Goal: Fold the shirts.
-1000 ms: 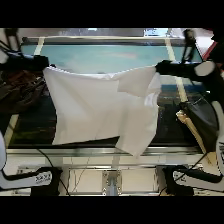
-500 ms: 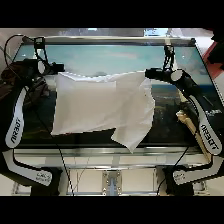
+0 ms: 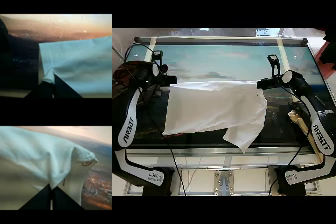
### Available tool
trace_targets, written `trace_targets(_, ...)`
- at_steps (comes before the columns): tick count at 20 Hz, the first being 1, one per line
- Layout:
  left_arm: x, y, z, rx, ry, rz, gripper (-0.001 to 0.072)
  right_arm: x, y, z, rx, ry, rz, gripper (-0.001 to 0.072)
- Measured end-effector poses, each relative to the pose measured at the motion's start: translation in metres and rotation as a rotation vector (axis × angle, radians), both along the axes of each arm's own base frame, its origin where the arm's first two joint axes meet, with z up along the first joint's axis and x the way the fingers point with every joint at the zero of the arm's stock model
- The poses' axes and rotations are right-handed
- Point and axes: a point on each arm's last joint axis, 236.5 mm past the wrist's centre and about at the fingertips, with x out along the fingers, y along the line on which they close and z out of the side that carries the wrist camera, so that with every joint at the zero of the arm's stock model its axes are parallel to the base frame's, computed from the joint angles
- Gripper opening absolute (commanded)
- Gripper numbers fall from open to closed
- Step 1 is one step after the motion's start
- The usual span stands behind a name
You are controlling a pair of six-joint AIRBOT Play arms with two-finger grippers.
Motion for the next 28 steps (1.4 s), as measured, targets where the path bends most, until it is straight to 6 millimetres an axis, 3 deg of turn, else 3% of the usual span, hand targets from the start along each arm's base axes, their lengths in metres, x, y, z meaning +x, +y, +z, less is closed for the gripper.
trace_targets(6,-0.048,0.002,-0.054,0.014,0.179,-0.02,0.0013,-0.032,-0.009,-0.045,-0.042,0.11,-0.002,0.0026)
trace_targets(10,-0.053,0.001,-0.068,0.014,0.186,-0.03,0.0013,-0.043,-0.012,-0.063,-0.049,0.138,-0.01,0.0026)
trace_targets(15,-0.05,0.0,-0.071,0.009,0.166,-0.026,0.003,-0.047,-0.014,-0.071,-0.05,0.145,-0.024,0.0041)
trace_targets(16,-0.05,0.0,-0.071,0.008,0.164,-0.026,0.0167,-0.047,-0.014,-0.071,-0.044,0.148,-0.036,0.0095)
trace_targets(17,-0.049,0.0,-0.071,0.008,0.162,-0.025,0.0476,-0.047,-0.014,-0.072,-0.037,0.151,-0.054,0.0219)
trace_targets(18,-0.049,0.0,-0.071,0.008,0.161,-0.023,0.0654,-0.048,-0.015,-0.072,-0.032,0.158,-0.071,0.0283)
trace_targets(19,-0.049,0.001,-0.071,0.01,0.16,-0.023,0.0662,-0.048,-0.015,-0.072,-0.022,0.166,-0.09,0.0283)
trace_targets(21,-0.047,0.004,-0.062,0.013,0.146,-0.017,0.0663,-0.052,-0.015,-0.067,-0.008,0.178,-0.113,0.0283)
trace_targets(23,-0.041,0.007,-0.037,0.012,0.094,-0.006,0.0662,-0.054,-0.017,-0.049,-0.009,0.162,-0.126,0.0283)
trace_targets(26,-0.038,0.013,0.028,0.013,-0.049,0.009,0.0662,-0.064,-0.031,-0.002,-0.064,0.102,-0.139,0.0283)
trace_targets(28,-0.046,0.019,0.071,0.02,-0.139,0.014,0.0662,-0.08,-0.049,0.026,-0.119,0.082,-0.167,0.0283)
